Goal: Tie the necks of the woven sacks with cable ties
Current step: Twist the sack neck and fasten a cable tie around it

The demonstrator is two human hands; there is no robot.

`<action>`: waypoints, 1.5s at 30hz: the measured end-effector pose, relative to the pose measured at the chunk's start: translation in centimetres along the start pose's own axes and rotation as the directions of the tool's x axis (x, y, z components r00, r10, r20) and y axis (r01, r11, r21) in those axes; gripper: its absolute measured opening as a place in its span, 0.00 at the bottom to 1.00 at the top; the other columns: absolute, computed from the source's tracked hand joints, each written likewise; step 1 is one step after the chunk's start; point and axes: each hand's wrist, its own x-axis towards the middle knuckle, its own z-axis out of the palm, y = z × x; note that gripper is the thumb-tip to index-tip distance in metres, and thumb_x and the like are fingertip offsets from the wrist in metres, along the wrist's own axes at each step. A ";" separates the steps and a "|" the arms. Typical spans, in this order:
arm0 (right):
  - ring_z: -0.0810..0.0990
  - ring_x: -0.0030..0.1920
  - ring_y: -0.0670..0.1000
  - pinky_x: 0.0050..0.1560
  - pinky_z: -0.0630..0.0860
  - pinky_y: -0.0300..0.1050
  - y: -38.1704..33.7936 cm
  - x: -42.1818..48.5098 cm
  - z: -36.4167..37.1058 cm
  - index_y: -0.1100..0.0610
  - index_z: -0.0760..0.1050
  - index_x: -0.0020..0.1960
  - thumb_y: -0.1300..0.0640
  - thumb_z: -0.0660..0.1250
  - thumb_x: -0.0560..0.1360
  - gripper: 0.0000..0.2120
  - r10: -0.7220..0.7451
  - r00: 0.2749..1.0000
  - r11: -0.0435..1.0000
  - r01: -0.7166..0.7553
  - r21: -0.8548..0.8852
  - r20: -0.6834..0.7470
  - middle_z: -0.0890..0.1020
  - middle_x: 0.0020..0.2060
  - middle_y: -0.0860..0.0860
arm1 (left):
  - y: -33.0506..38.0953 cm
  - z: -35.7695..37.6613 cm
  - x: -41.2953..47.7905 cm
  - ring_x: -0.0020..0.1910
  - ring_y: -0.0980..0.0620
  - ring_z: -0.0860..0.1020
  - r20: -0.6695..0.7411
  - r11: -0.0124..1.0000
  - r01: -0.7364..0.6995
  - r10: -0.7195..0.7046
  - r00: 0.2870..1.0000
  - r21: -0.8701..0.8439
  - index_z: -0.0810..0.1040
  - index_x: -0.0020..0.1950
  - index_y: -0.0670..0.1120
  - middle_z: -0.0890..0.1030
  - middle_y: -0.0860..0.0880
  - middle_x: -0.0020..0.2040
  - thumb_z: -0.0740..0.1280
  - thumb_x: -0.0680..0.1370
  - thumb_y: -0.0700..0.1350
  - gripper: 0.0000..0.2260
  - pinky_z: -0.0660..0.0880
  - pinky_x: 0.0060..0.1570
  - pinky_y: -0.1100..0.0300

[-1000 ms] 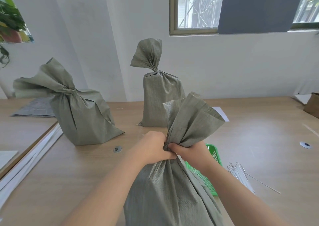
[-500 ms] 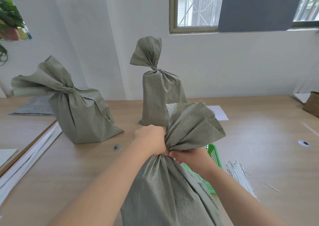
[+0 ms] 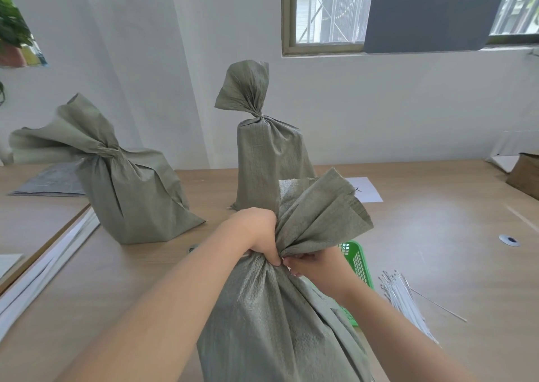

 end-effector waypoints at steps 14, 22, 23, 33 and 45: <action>0.76 0.31 0.45 0.34 0.74 0.43 -0.3 -0.5 0.2 0.57 0.82 0.35 0.58 0.81 0.65 0.08 0.014 0.994 1.000 -0.016 0.011 0.105 0.82 0.29 0.48 | -1.9 2.0 1.3 0.43 0.51 0.81 0.157 0.760 0.072 0.039 0.987 -0.646 0.83 0.52 0.44 0.83 0.48 0.43 0.79 0.66 0.38 0.16 0.79 0.37 0.61; 0.70 0.28 0.41 0.31 0.67 0.37 -0.9 -1.3 2.0 0.57 0.79 0.33 0.45 0.84 0.58 0.19 -0.133 0.991 0.990 0.132 -0.048 -0.012 0.77 0.27 0.44 | -1.1 3.7 0.8 0.31 0.48 0.77 0.084 0.572 0.081 -0.022 0.996 -0.816 0.80 0.43 0.39 0.79 0.43 0.34 0.67 0.56 0.36 0.16 0.72 0.28 0.62; 0.70 0.28 0.41 0.31 0.67 0.36 -1.0 -1.4 2.2 0.56 0.78 0.33 0.42 0.83 0.57 0.21 -0.171 0.984 0.981 0.166 -0.104 -0.042 0.76 0.26 0.45 | -1.0 4.0 0.9 0.36 0.44 0.82 0.069 0.541 0.070 -0.023 0.997 -0.838 0.81 0.45 0.38 0.82 0.40 0.38 0.66 0.56 0.36 0.17 0.77 0.33 0.56; 0.68 0.27 0.46 0.30 0.61 0.39 -0.7 -1.2 4.0 0.49 0.62 0.30 0.40 0.69 0.66 0.19 -0.374 0.903 0.811 0.207 -0.547 -0.213 0.67 0.27 0.42 | -0.1 5.1 1.0 0.39 0.49 0.79 -0.024 0.469 0.003 -0.051 0.998 -0.883 0.79 0.42 0.46 0.81 0.46 0.38 0.63 0.71 0.30 0.12 0.75 0.37 0.61; 0.69 0.31 0.41 0.33 0.63 0.33 0.0 -0.5 2.8 0.58 0.73 0.33 0.61 0.68 0.74 0.11 -0.426 0.902 0.861 0.384 -0.333 -0.062 0.72 0.29 0.47 | -1.2 5.3 1.0 0.26 0.53 0.66 0.006 0.470 0.023 -0.039 0.999 -0.882 0.75 0.38 0.46 0.71 0.50 0.26 0.59 0.72 0.30 0.12 0.58 0.27 0.62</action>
